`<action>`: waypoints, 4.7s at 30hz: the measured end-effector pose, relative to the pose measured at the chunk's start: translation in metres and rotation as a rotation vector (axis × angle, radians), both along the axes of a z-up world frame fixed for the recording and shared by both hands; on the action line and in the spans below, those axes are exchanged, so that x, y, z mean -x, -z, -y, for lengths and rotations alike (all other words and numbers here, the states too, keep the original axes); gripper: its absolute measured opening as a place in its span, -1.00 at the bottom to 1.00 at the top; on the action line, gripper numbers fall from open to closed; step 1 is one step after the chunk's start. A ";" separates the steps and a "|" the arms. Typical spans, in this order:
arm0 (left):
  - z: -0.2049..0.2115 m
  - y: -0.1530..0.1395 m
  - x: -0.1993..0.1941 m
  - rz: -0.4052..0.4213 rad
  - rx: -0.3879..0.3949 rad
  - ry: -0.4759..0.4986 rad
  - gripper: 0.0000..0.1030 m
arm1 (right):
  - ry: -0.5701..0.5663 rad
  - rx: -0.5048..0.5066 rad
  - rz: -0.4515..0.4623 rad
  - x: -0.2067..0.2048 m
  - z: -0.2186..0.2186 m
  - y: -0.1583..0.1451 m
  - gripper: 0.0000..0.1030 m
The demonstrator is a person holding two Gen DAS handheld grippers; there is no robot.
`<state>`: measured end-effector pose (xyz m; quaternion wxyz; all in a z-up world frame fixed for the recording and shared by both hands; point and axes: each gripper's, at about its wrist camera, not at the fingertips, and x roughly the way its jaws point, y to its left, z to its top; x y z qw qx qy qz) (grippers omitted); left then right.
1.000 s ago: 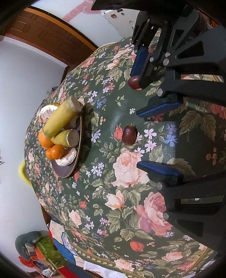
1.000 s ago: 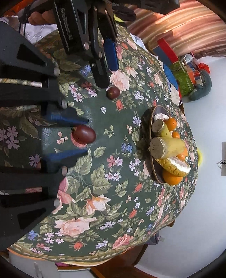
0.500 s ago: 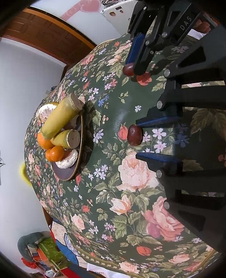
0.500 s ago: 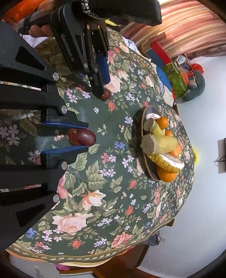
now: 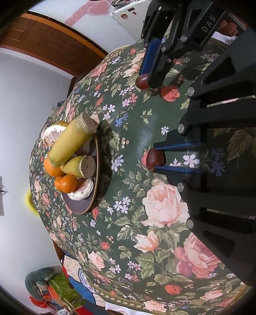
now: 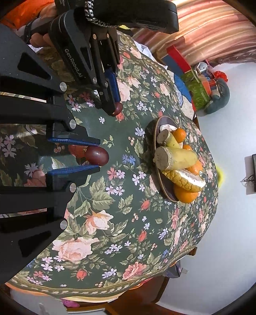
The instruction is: Organize fruits
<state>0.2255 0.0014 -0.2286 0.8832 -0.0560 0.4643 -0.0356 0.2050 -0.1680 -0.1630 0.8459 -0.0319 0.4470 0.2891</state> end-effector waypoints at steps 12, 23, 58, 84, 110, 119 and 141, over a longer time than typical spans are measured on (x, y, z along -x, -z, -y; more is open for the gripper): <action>-0.020 -0.023 -0.010 0.059 0.011 -0.031 -0.70 | 0.030 -0.021 0.042 -0.024 0.005 -0.014 -0.66; -0.039 -0.041 -0.042 0.121 -0.027 -0.058 -0.70 | 0.051 -0.037 0.107 -0.067 0.003 -0.031 -0.66; -0.035 -0.013 -0.092 0.075 -0.061 -0.023 -0.70 | 0.016 0.078 0.089 -0.117 -0.028 0.005 -0.48; -0.021 -0.175 0.041 0.427 -0.053 -0.062 -0.68 | 0.107 -0.081 0.374 -0.008 0.027 -0.148 -0.47; 0.004 -0.256 0.179 0.750 -0.136 -0.112 0.94 | 0.228 -0.211 0.689 0.117 0.047 -0.216 1.00; 0.011 -0.252 0.183 0.751 -0.157 -0.108 0.99 | 0.231 -0.196 0.703 0.127 0.049 -0.214 1.00; 0.012 -0.252 0.184 0.750 -0.142 -0.095 0.99 | 0.233 -0.190 0.705 0.131 0.049 -0.216 1.00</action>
